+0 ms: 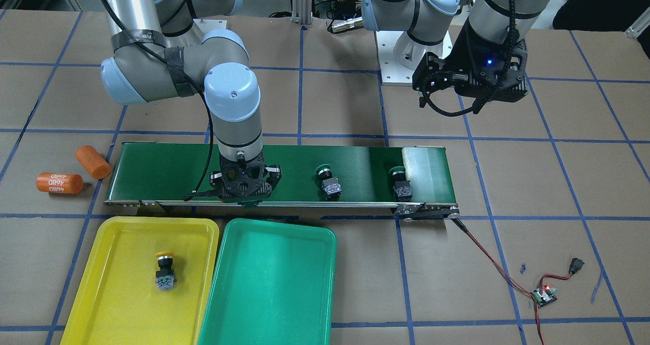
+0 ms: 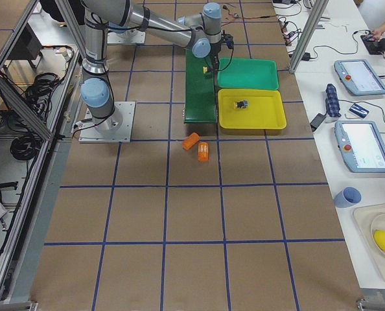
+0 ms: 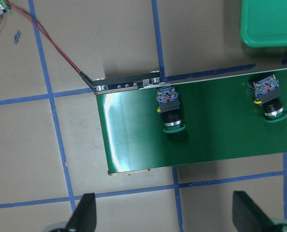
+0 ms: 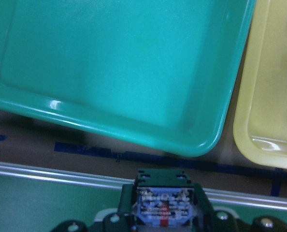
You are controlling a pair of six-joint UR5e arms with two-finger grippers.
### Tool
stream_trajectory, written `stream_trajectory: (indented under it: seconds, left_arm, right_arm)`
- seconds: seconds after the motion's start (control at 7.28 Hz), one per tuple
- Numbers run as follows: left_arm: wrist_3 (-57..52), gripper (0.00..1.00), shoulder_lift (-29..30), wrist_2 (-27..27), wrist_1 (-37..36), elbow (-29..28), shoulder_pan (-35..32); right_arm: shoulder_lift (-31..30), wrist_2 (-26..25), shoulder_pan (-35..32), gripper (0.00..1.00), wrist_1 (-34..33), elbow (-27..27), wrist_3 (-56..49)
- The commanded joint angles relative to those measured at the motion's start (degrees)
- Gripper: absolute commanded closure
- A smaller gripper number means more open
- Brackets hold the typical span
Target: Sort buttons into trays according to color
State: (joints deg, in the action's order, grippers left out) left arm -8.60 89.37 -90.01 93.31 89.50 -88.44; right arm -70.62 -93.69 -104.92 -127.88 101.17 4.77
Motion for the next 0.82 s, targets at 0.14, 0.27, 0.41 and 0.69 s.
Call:
stream_trajectory:
  seconds: [0.14,0.27,0.41,0.69]
  left_arm:
    - [0.1,0.00,-0.1,-0.1,-0.1,0.9,-0.3]
    - [0.1,0.00,0.1,-0.2,-0.1,0.9,-0.3]
    - [0.1,0.00,0.1,-0.2,-0.1,0.9,-0.3]
    - [0.0,0.00,-0.1,-0.3,-0.1,0.9,-0.3]
  right_arm:
    - [0.3,0.1,6.3,1.00,1.7,-4.8,-12.9]
    - [1.3,0.3,10.7,1.00,1.4,-4.8,-18.4]
    - [2.5,0.6,15.0,1.00,1.0,-4.8,-24.3]
    - [5.8,0.7,19.6,1.00,-2.2,-5.6,-31.0]
